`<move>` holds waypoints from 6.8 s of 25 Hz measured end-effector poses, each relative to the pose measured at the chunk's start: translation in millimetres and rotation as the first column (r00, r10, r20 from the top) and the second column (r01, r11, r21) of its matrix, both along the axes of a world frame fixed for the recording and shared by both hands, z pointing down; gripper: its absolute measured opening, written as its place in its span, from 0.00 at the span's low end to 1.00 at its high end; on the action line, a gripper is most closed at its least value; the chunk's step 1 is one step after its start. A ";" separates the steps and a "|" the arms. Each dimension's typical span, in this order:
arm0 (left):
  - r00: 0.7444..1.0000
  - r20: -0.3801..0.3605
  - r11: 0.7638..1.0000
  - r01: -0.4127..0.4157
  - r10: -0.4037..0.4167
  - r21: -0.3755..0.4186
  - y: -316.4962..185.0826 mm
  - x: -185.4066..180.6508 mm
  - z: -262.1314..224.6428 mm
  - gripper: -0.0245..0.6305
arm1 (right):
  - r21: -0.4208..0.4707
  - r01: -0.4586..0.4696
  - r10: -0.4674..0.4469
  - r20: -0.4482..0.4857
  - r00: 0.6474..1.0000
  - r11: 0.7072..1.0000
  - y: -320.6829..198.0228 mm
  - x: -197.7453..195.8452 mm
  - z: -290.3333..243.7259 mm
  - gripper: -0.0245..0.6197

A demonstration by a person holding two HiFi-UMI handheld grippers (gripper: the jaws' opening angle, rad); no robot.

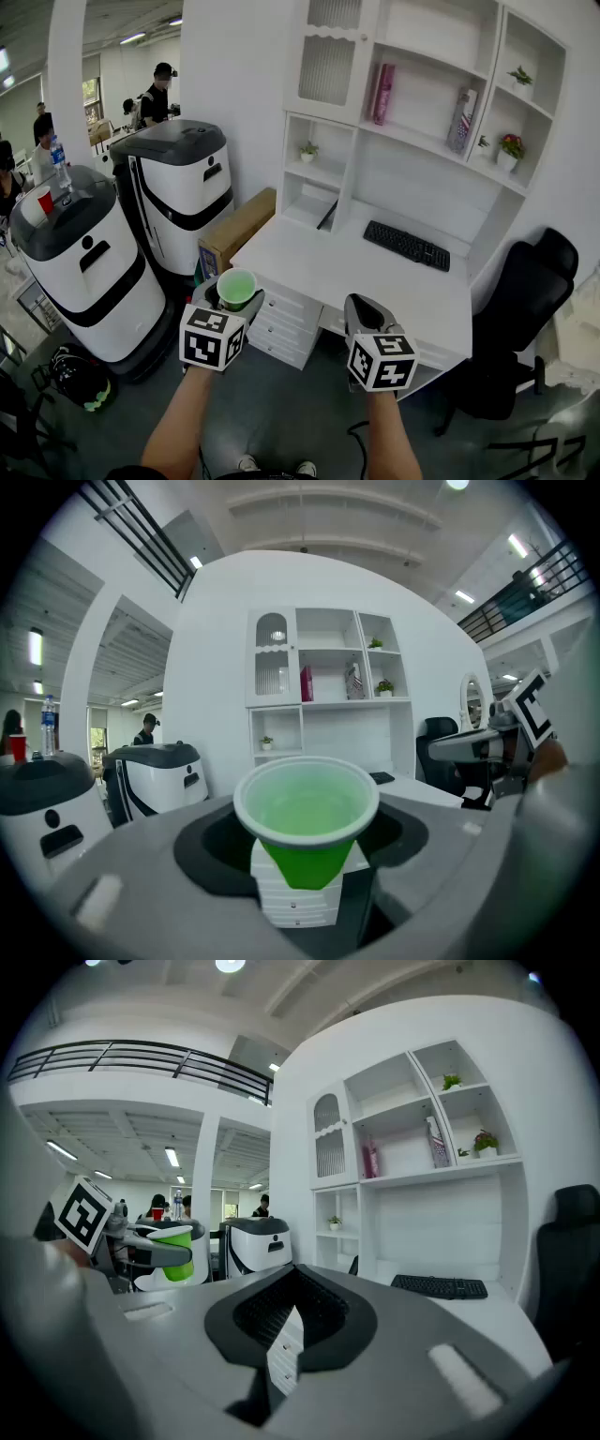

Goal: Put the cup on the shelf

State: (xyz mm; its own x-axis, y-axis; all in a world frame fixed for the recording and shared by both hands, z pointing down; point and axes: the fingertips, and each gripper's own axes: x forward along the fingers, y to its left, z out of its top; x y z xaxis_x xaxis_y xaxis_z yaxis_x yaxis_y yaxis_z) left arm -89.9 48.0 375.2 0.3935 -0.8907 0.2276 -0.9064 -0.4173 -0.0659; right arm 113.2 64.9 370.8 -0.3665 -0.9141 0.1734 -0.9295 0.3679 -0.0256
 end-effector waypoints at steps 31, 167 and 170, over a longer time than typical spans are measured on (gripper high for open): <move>0.996 -0.033 0.996 -0.088 0.088 -0.016 -24.9 -73.6 20.3 0.50 | -0.021 -0.110 0.110 0.000 0.994 0.994 -2.1 -63.7 14.2 0.07; 0.802 0.075 0.804 -0.583 0.593 -0.117 -632.5 183.0 -2.2 0.50 | -0.092 -0.370 0.370 -0.016 0.929 0.924 -510.7 31.4 43.2 0.07; 0.801 0.078 0.803 -0.583 0.594 -0.126 -637.8 185.0 1.6 0.51 | -0.097 -0.371 0.371 -0.019 0.928 0.923 -514.0 30.5 46.0 0.07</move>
